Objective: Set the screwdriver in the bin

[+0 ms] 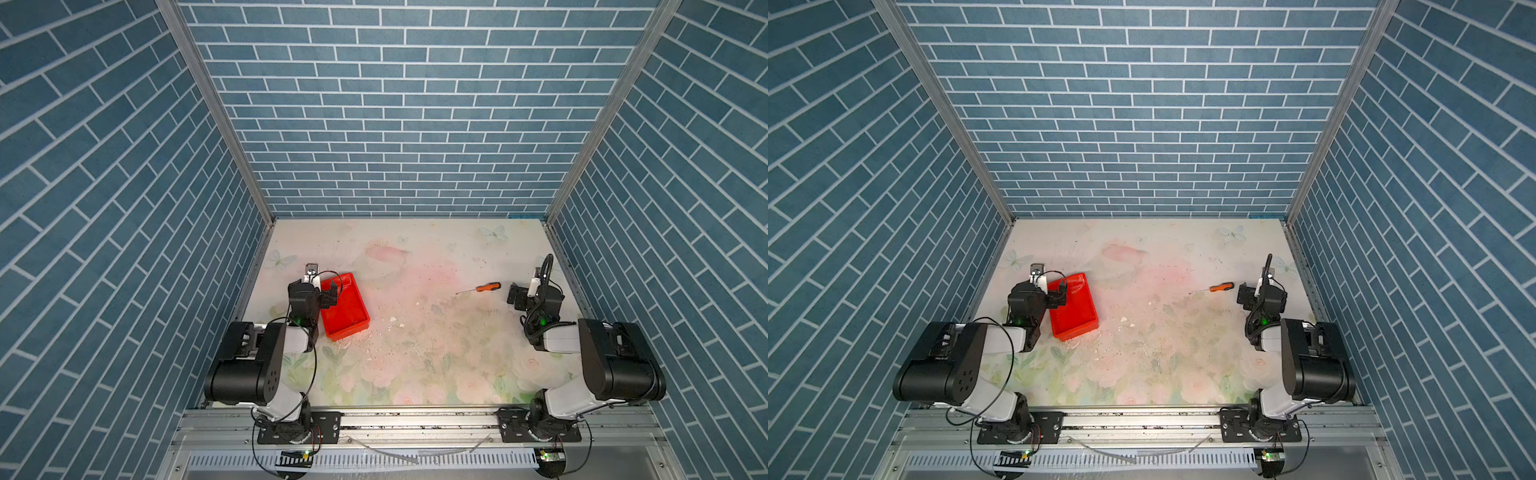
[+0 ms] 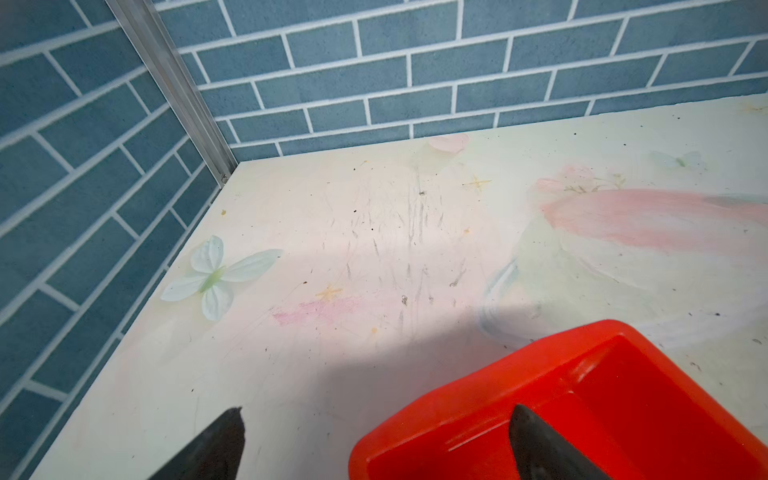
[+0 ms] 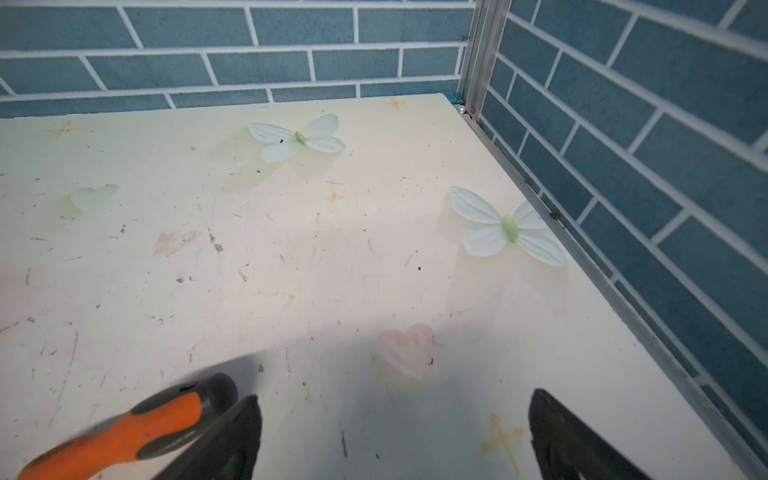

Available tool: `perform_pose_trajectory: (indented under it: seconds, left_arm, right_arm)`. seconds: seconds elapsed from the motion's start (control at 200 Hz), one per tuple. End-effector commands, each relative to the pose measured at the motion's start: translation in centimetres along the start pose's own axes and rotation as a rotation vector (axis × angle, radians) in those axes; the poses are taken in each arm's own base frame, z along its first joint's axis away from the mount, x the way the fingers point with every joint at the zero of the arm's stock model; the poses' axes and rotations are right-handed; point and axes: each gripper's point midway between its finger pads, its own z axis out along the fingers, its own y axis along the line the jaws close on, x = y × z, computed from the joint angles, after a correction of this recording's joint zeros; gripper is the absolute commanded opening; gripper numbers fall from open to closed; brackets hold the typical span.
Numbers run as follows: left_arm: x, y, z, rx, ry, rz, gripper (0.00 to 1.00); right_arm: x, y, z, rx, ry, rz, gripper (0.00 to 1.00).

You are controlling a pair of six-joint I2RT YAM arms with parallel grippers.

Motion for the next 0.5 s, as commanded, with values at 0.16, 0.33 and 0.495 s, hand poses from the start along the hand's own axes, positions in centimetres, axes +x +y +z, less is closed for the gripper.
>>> perform_pose_trajectory:
  seconds: [0.16,0.33,0.495]
  left_arm:
    - [-0.41,0.15,0.17,0.001,-0.008,-0.006,1.00]
    - [-0.40,0.15,0.15,0.001,-0.007,-0.006,1.00]
    - [-0.38,0.15,0.15,0.001,-0.007,-0.005,1.00]
  right_arm:
    - [-1.41,0.00,0.42,-0.002,-0.031,0.017,0.99]
    - [-1.43,0.04,0.42,-0.004,-0.031,0.017,0.99]
    - [-1.44,0.08,0.43,-0.006,-0.030,0.017,0.99]
